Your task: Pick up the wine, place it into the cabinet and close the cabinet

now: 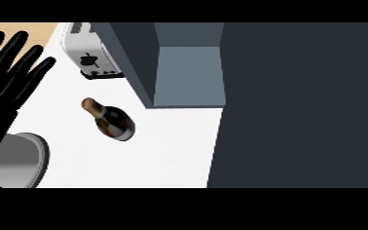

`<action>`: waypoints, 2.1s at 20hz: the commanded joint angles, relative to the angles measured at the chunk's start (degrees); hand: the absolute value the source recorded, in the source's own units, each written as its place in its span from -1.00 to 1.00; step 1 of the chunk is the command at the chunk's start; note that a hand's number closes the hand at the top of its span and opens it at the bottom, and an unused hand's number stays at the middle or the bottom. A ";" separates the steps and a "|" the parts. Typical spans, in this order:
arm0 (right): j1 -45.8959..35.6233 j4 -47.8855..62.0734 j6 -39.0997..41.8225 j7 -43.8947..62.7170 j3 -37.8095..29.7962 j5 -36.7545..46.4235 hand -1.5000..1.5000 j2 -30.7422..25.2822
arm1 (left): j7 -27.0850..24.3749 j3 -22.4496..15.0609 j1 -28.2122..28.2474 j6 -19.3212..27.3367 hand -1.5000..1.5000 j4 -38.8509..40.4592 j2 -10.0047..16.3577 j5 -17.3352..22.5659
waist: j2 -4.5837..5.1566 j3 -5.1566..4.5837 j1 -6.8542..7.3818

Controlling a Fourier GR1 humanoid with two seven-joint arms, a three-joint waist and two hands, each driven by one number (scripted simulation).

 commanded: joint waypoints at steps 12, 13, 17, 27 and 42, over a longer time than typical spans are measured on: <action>-1.54 -11.72 -6.16 7.96 4.36 8.15 -1.00 -3.61 | -11.39 -3.41 4.93 -6.56 -1.00 10.60 -5.15 -8.03 | -0.05 -0.05 -0.29; -4.00 -12.27 -6.83 10.24 3.59 8.22 -1.00 -3.74 | -9.84 -1.14 2.07 -6.56 -1.00 12.57 -2.74 -6.88 | -0.01 -0.05 -0.28; -6.41 -11.97 -8.29 12.63 3.06 8.96 -1.00 -5.00 | -16.08 0.20 3.50 -10.05 -1.00 18.27 -3.21 -8.44 | 0.00 -0.10 -0.37; -2.89 -11.31 -9.13 7.62 5.64 7.51 -1.00 -8.37 | -30.05 -1.63 6.43 -12.08 -1.00 30.47 -6.57 -18.66 | 0.05 0.00 -0.41; -6.97 -11.04 -14.96 10.57 10.30 12.29 -1.00 -10.94 | -42.12 0.67 5.17 -15.96 -1.00 47.72 -4.52 -23.90 | -0.02 -0.04 -0.67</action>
